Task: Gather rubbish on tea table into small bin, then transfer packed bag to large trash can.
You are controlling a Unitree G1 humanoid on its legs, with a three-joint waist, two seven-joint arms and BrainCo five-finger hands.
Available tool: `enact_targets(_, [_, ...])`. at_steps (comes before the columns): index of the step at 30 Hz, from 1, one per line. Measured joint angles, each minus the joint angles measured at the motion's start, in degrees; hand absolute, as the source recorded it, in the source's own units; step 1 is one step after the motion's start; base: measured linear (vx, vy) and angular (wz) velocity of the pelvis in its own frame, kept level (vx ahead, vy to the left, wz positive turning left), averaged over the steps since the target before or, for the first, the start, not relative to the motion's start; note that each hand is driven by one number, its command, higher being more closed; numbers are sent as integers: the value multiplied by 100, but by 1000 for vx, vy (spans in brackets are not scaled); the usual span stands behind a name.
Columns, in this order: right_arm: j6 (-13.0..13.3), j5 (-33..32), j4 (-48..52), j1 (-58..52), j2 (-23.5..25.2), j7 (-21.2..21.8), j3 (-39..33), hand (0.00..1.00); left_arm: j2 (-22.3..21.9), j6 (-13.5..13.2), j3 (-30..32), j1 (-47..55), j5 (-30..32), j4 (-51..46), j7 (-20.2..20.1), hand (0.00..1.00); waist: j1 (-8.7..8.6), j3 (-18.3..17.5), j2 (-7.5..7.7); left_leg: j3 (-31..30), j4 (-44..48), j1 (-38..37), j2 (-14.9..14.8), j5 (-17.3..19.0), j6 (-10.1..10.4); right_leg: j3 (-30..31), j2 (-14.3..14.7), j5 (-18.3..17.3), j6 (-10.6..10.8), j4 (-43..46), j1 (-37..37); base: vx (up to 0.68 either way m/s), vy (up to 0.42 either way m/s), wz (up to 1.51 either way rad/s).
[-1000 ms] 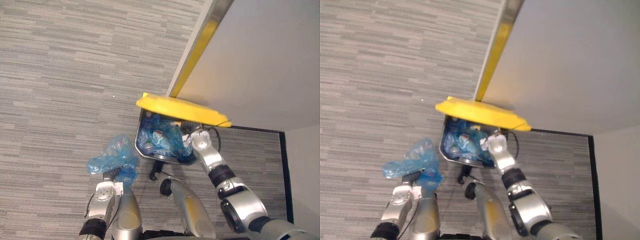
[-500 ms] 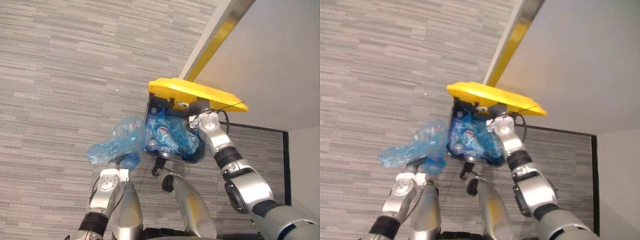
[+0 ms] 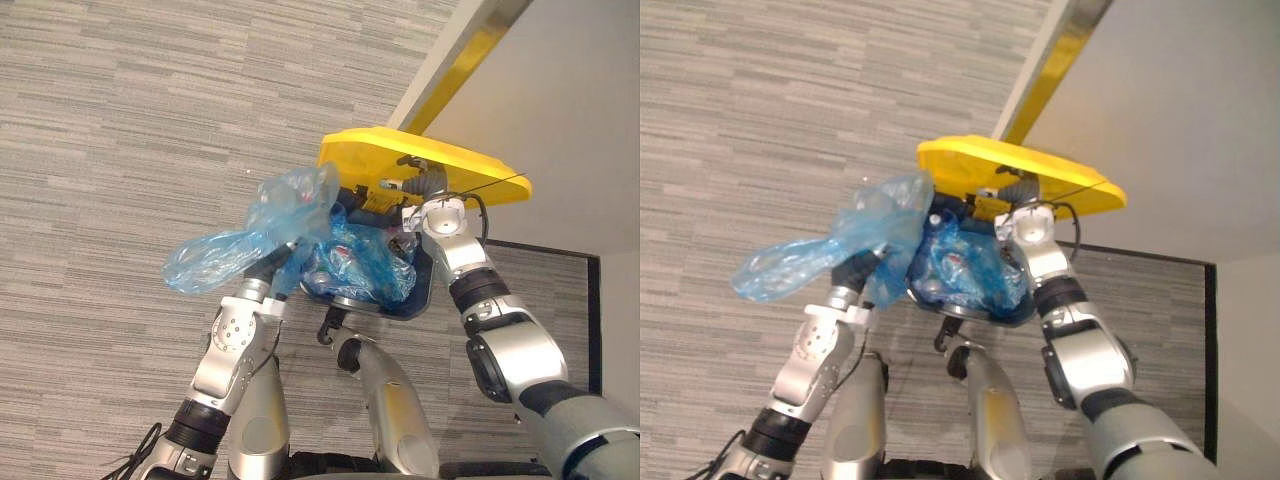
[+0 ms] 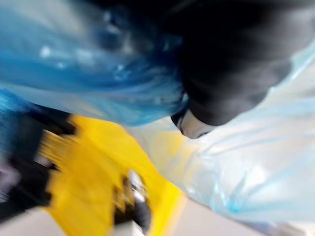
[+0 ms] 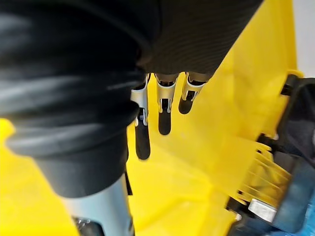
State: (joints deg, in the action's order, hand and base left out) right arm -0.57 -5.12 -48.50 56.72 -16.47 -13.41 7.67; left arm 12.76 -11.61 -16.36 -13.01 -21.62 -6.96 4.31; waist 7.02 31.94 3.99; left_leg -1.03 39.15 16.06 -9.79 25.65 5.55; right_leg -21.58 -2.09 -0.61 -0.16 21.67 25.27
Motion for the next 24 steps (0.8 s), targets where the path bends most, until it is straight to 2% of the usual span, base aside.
enact_targets(12, [4,0,-225,653,-323,128,339,0,-7,-125,-448,-1071,-32,-246,50,100,-146,31,-256,-16,190,336,-111,4,8,-14,93,9,-11,71,301,-36,-6,-1])
enact_targets(16, [4,11,-218,678,-407,120,321,0,-11,-117,-509,-1481,68,627,94,100,-212,31,-303,-61,317,639,-241,1,6,-105,259,63,-78,-265,354,-106,-42,10])
enact_targets(19, [0,13,-139,769,-427,110,303,0,-21,117,-509,-1872,203,1597,219,100,-215,38,-298,-46,405,1071,-275,-18,33,-48,341,74,-85,-343,725,-109,-47,-1])
enact_targets(21, [-13,12,-68,764,-383,109,301,0,-52,144,-514,-2047,251,2127,241,100,-211,42,-289,-17,438,1205,-326,-19,32,-46,399,114,-80,-404,837,-47,-24,-17])
enact_targets(24, [-62,12,276,739,-325,93,257,0,-195,321,-506,-2457,253,2998,310,100,-243,55,-268,34,622,1421,-453,13,86,-92,461,239,-134,-374,999,-30,-5,-13])
